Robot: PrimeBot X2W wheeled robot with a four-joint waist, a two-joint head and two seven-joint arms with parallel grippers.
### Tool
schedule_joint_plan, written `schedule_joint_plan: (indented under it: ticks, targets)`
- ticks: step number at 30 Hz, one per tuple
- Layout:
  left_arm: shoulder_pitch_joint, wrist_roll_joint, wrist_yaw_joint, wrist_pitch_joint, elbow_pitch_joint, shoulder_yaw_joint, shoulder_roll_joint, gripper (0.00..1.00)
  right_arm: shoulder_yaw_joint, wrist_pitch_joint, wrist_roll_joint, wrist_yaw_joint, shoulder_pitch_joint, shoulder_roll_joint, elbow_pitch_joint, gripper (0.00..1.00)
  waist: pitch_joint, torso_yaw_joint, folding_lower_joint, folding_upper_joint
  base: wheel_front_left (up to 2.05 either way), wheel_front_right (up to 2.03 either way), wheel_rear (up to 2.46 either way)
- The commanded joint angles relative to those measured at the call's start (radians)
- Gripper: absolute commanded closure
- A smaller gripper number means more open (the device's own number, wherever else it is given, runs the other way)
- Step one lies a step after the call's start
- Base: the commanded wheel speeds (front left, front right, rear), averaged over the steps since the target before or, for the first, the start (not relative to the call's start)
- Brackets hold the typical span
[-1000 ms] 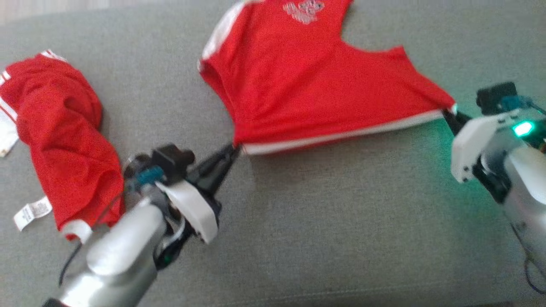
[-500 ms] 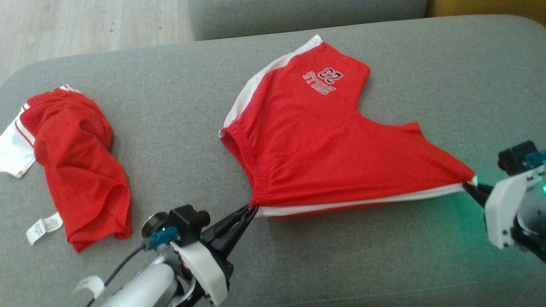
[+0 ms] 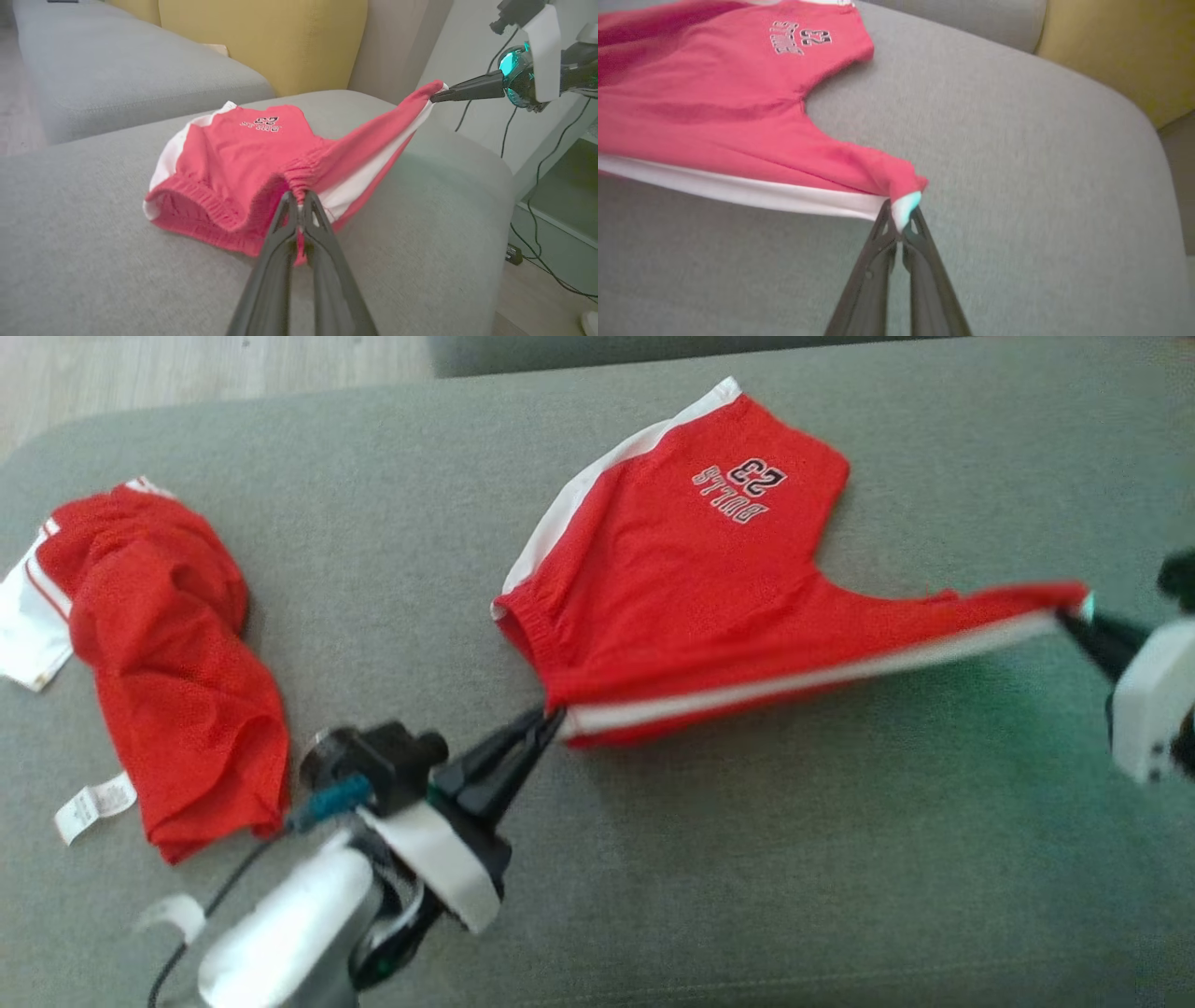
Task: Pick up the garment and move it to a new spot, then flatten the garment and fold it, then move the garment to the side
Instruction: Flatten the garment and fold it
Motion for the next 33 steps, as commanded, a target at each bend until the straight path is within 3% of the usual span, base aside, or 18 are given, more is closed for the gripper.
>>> schedule_joint_plan:
  ticks: [1,12,33]
  targets:
    - [-0.068,0.008,0.009,-0.006,-0.031,0.062,0.02,1.0,-0.031,0.011,-0.021,-0.001,-0.062,-0.023,-0.037,1.0,0.02,0.019,0.0001,-0.0001,0.0,0.0,0.0]
    - [-0.193,0.002,0.009,-0.006,-0.045,0.085,-0.025,1.0,0.003,0.094,-0.086,-0.001,-0.316,0.028,-0.058,1.0,0.135,0.101,0.0001,-0.0001,0.0,0.0,0.0]
    - [-0.384,-0.019,0.009,-0.006,0.051,0.086,-0.123,1.0,0.254,0.081,-0.095,-0.001,-0.73,0.062,0.249,1.0,0.327,0.248,0.0001,-0.0001,0.0,0.0,0.0]
